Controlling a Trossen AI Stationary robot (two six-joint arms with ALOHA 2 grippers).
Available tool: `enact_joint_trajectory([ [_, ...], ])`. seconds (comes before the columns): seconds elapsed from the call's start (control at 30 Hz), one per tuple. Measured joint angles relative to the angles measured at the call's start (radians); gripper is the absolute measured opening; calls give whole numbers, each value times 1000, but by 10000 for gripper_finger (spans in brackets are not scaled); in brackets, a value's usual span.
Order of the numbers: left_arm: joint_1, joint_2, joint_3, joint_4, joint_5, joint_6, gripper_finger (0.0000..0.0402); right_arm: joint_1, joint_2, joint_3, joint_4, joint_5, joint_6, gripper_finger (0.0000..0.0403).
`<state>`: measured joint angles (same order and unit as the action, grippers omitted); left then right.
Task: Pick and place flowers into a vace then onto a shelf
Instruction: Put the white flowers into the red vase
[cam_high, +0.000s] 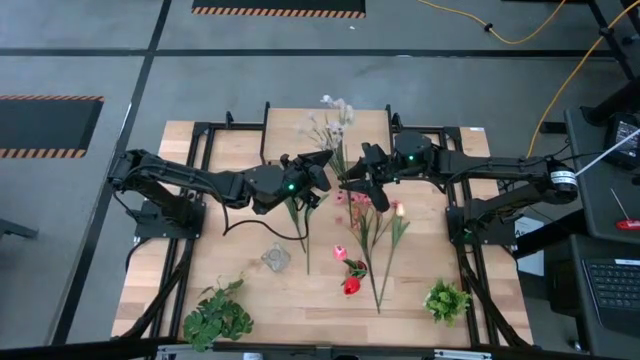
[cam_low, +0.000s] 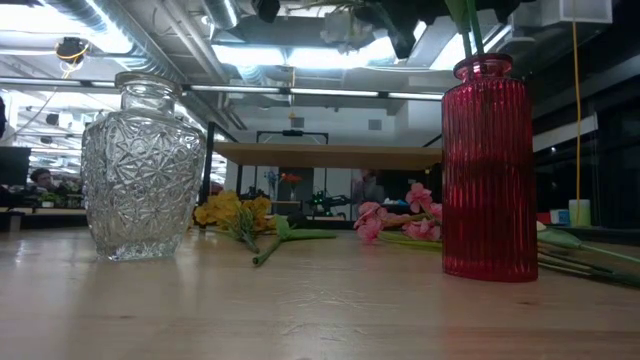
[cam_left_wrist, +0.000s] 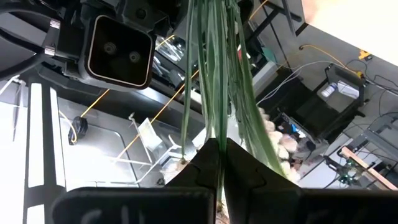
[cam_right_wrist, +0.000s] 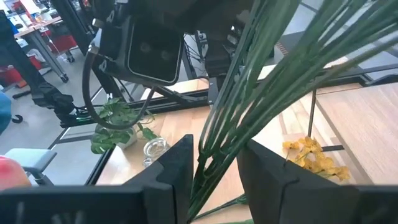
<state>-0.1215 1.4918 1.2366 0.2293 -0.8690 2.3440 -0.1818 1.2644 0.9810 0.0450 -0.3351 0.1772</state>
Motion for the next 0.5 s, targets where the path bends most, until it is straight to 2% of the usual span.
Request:
enact_joint_trajectory([
  [0.23,-2,0,0,0,0,-34,3,0,0,0,2,0,-15,110],
  [0.33,-7,0,0,0,-1,-83,3,0,0,0,2,0,-34,74],
  [0.43,-8,0,0,0,0,-107,4,0,0,0,0,0,-52,22],
  [0.5,-7,0,0,-1,0,-142,4,0,0,0,0,1,-56,12],
])
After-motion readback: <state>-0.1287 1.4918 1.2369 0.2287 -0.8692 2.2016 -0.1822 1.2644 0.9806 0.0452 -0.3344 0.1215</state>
